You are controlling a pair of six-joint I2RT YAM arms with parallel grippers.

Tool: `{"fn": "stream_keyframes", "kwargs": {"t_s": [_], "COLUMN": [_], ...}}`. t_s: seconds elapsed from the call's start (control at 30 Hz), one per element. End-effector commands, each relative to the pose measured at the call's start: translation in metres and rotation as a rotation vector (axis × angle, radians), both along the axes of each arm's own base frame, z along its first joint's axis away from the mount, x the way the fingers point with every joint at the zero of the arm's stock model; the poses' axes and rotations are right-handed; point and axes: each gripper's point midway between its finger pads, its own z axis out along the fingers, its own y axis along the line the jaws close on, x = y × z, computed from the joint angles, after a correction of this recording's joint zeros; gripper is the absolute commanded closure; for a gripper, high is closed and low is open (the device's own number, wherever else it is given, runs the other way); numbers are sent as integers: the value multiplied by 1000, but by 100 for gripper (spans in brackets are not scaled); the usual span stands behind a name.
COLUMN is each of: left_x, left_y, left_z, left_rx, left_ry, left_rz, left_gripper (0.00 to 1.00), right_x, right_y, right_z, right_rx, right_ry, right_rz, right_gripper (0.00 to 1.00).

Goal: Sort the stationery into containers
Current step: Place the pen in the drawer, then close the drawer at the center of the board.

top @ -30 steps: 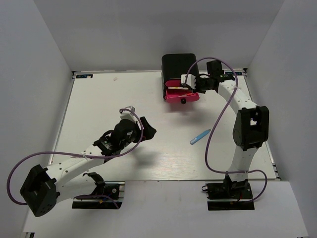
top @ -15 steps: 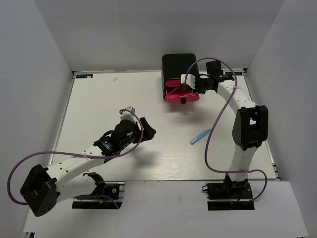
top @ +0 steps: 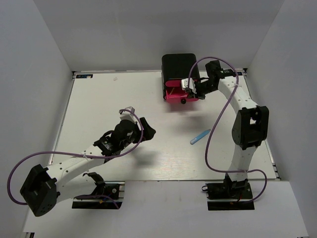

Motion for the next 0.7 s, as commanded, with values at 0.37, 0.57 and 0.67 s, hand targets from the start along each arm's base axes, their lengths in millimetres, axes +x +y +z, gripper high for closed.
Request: {"fn": "stream_keyframes", "kwargs": {"t_s": [0.37, 0.57, 0.67], "left_x": [3, 3, 4], "left_y": [0, -2, -3], "left_z": [6, 3, 5], "left_rx": [-14, -3, -3], "left_ry": [-13, -7, -18], "left_rz": [8, -5, -9], "left_gripper": [0, 0, 0], "right_x": [22, 57, 69], "right_y": [-8, -7, -5], "right_z": [-48, -42, -42], "right_rx": [-111, -71, -60], "right_ry": [30, -110, -142], "right_rz": [-147, -304, -357], "right_gripper": [100, 100, 100]}}
